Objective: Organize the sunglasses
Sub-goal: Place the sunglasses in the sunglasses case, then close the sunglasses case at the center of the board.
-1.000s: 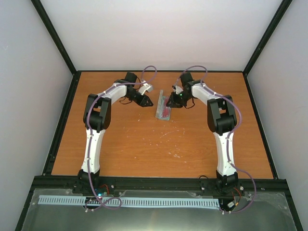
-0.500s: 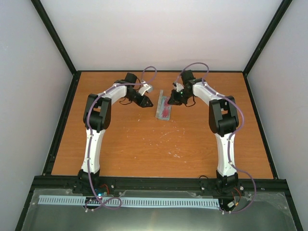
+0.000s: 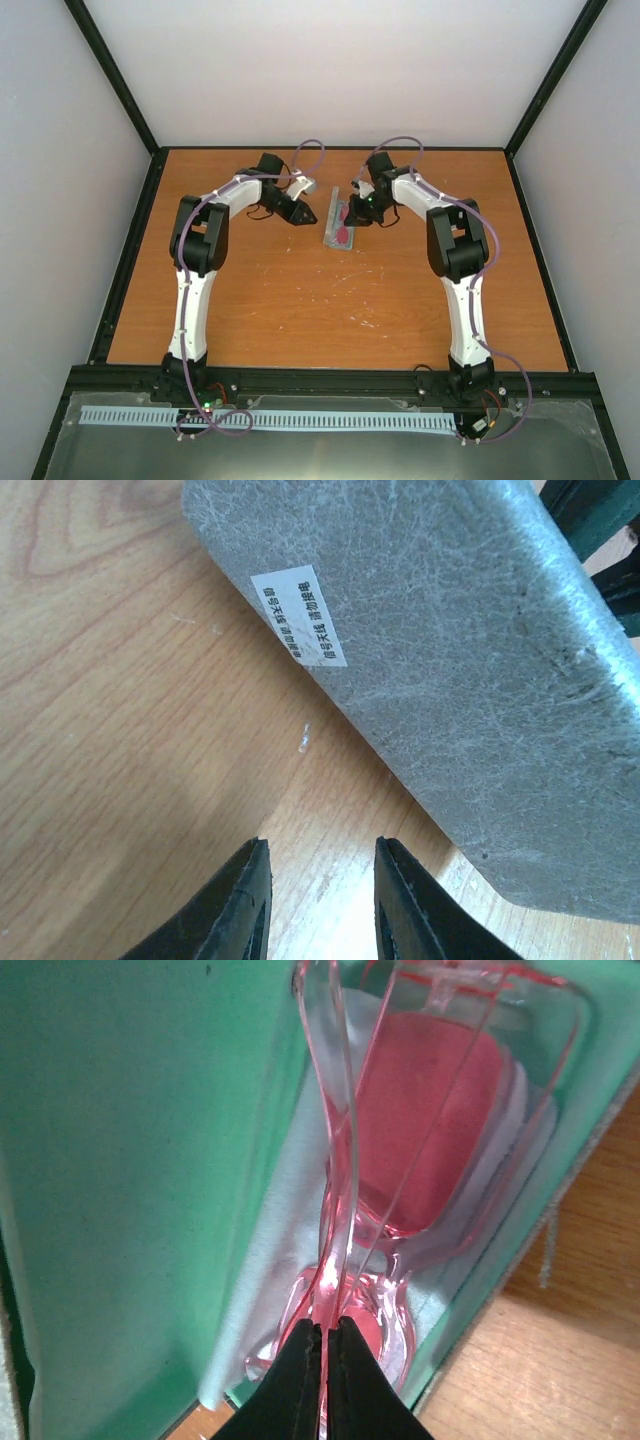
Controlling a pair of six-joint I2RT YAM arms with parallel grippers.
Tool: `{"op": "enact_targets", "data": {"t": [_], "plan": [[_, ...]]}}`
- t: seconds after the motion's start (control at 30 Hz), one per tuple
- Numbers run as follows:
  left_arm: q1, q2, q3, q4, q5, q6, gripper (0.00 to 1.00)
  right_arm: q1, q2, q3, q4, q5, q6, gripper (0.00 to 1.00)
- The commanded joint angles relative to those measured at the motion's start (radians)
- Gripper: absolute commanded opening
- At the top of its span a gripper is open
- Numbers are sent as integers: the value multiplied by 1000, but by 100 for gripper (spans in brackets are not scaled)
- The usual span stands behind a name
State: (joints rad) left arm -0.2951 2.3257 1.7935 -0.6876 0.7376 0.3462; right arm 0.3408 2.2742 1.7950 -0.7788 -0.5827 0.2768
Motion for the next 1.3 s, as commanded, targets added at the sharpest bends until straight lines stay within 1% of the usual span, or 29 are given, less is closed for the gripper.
{"op": "enact_targets", "data": {"t": [0.0, 0.17, 0.3, 0.5, 0.6, 0.67, 0.73, 0.8, 0.83, 0.97, 1.1, 1.27], "plan": [[-6, -51, -9, 21, 13, -10, 31, 13, 50, 31, -34, 32, -8, 5], [-5, -55, -15, 23, 10, -11, 31, 20, 81, 45, -33, 26, -9, 4], [-6, -52, -8, 27, 13, -13, 31, 20, 60, 52, -33, 29, -14, 6], [-6, -44, 40, 22, 4, -15, 31, 20, -58, 48, -54, 51, -12, 19], [-6, -43, 61, 19, 1, -12, 31, 17, -140, 26, -52, 63, -6, 23], [-6, -44, 74, 19, 3, -16, 31, 10, -189, -11, -31, 73, 12, 23], [-6, -43, 88, 18, 7, -24, 31, -8, -236, -71, 12, 76, 39, 19], [-6, -43, 97, 20, 14, -34, 31, -28, -268, -138, 63, 89, 67, 6], [-7, -42, 101, 22, 18, -41, 31, -38, -275, -168, 83, 98, 80, 3], [-11, -40, 114, 20, 22, -48, 30, -67, -227, -206, 107, 113, 97, 3], [-19, -39, 123, 17, 23, -48, 30, -69, -161, -168, 105, 123, 90, 3], [-29, -35, 147, 16, 10, -49, 30, -68, -122, -135, 116, 132, 91, 3]]}}
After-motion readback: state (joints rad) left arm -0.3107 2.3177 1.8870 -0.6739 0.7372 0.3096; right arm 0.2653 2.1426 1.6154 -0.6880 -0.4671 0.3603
